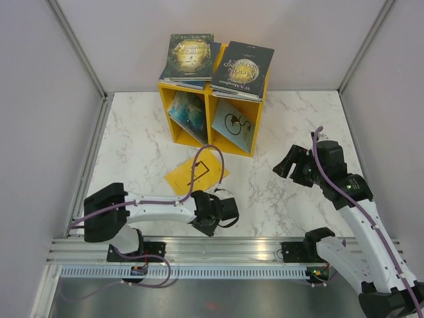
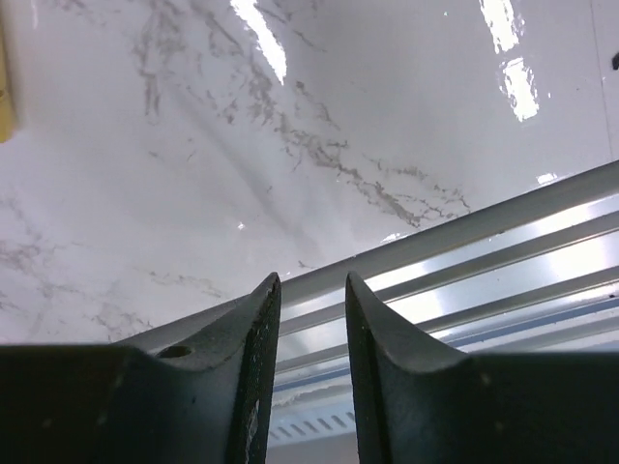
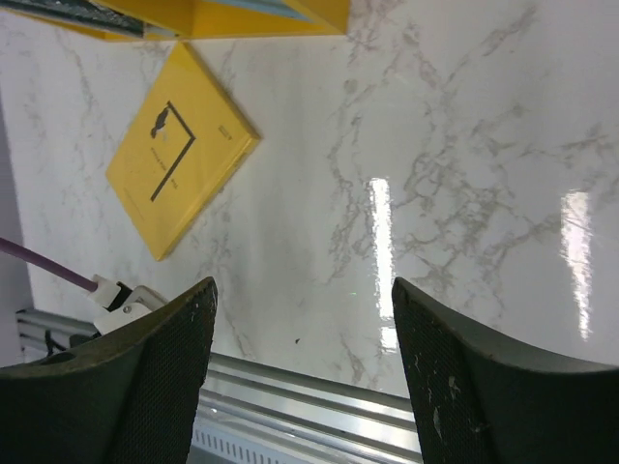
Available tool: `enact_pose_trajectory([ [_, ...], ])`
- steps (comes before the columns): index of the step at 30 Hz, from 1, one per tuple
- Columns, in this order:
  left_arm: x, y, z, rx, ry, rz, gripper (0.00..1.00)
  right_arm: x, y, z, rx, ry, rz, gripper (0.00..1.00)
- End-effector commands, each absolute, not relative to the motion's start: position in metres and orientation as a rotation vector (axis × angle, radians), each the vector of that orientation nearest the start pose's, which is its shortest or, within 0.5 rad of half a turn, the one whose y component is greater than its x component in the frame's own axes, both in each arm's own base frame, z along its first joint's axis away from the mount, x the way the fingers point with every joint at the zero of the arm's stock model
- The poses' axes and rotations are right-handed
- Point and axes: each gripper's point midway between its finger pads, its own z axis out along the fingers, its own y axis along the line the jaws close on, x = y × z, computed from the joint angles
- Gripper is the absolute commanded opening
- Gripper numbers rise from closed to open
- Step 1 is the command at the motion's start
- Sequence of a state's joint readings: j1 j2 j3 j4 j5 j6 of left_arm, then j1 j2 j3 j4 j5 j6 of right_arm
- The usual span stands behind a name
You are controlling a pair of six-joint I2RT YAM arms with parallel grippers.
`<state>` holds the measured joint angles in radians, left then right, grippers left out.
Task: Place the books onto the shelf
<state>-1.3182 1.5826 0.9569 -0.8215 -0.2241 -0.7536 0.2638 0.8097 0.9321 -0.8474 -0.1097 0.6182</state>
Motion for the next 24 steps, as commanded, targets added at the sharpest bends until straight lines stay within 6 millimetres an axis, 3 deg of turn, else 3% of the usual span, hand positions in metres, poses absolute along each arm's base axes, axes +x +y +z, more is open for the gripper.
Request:
enact_pose_trajectory([
  [1,0.083,-0.232,0.053,0.623,2.748,0.047,0.38,0.220,0.139,0.219,0.291,2.244,0.855,0.77],
  [4,0.098,-0.232,0.081,0.491,2.708,-0.025,0.40,0.219,0.147,0.211,0.305,2.237,0.926,0.77],
  [5,0.108,-0.232,0.099,0.442,2.676,-0.074,0.40,0.216,0.148,0.199,0.314,2.265,0.929,0.77],
  [8,0.155,-0.219,0.129,0.289,2.618,-0.136,0.41,0.212,0.151,0.181,0.326,2.317,0.946,0.77],
  [9,0.181,-0.204,0.134,0.182,2.612,-0.121,0.41,0.211,0.152,0.177,0.328,2.329,0.955,0.77],
  [11,0.210,-0.199,0.145,0.161,2.589,-0.165,0.41,0.208,0.155,0.169,0.344,2.359,0.975,0.77],
  [12,0.233,-0.181,0.141,0.065,2.609,-0.121,0.41,0.208,0.156,0.168,0.345,2.364,0.987,0.77],
  [13,0.248,-0.180,0.150,0.042,2.598,-0.146,0.41,0.208,0.158,0.167,0.352,2.376,0.995,0.77],
  [15,0.281,-0.161,0.152,-0.019,2.590,-0.114,0.40,0.209,0.159,0.168,0.347,2.381,1.003,0.77],
  [19,0.333,-0.150,0.140,-0.066,2.616,-0.070,0.39,0.217,0.162,0.171,0.327,2.407,1.000,0.77],
  [22,0.351,-0.139,0.127,-0.098,2.640,-0.045,0.38,0.224,0.164,0.171,0.292,2.430,0.981,0.76],
  [24,0.356,-0.129,0.107,-0.136,2.685,-0.016,0.37,0.229,0.164,0.172,0.260,2.438,0.968,0.76],
])
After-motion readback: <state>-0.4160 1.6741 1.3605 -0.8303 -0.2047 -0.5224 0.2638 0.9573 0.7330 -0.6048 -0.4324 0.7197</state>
